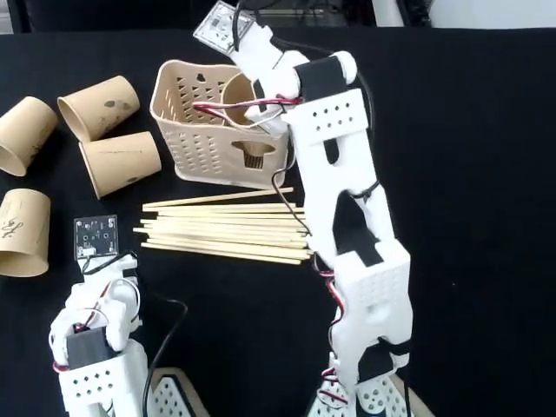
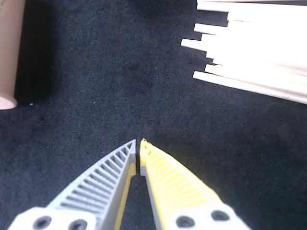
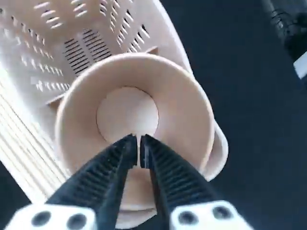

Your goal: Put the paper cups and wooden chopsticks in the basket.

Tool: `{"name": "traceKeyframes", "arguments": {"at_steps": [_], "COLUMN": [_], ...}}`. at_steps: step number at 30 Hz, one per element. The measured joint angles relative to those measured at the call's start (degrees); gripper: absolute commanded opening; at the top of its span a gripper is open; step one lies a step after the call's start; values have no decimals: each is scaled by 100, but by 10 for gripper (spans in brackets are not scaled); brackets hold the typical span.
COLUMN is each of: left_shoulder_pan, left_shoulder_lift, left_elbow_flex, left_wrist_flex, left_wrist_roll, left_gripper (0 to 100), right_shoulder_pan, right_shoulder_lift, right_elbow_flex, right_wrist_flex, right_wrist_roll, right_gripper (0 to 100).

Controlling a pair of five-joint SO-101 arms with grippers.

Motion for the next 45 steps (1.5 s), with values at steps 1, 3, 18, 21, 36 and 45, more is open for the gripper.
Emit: {"name": "traceKeyframes", "arguments": {"at_steps": [1,3,18,21,36,45], "left_shoulder_pan": [0,0,0,0,0,-1538], "left_shoulder_lift": [0,0,0,0,0,0], "left_elbow_flex": [0,0,0,0,0,-1116], "left_wrist_flex": [0,0,0,0,35,44], "left_wrist_roll": [0,0,0,0,9,-563], "left_gripper": [30,30,30,30,30,62], "right_shoulder_pan": [0,0,44,79,44,62], "right_shoulder_lift": [0,9,-193,-888,-6892,-10233], "right_elbow_flex": [-53,-308,-2989,-2347,4993,10338], "right_wrist_flex": [0,0,396,396,290,-1785], "right_wrist_roll": [-9,-44,-554,-686,-273,-738], "right_gripper": [35,35,36,36,36,36]}}
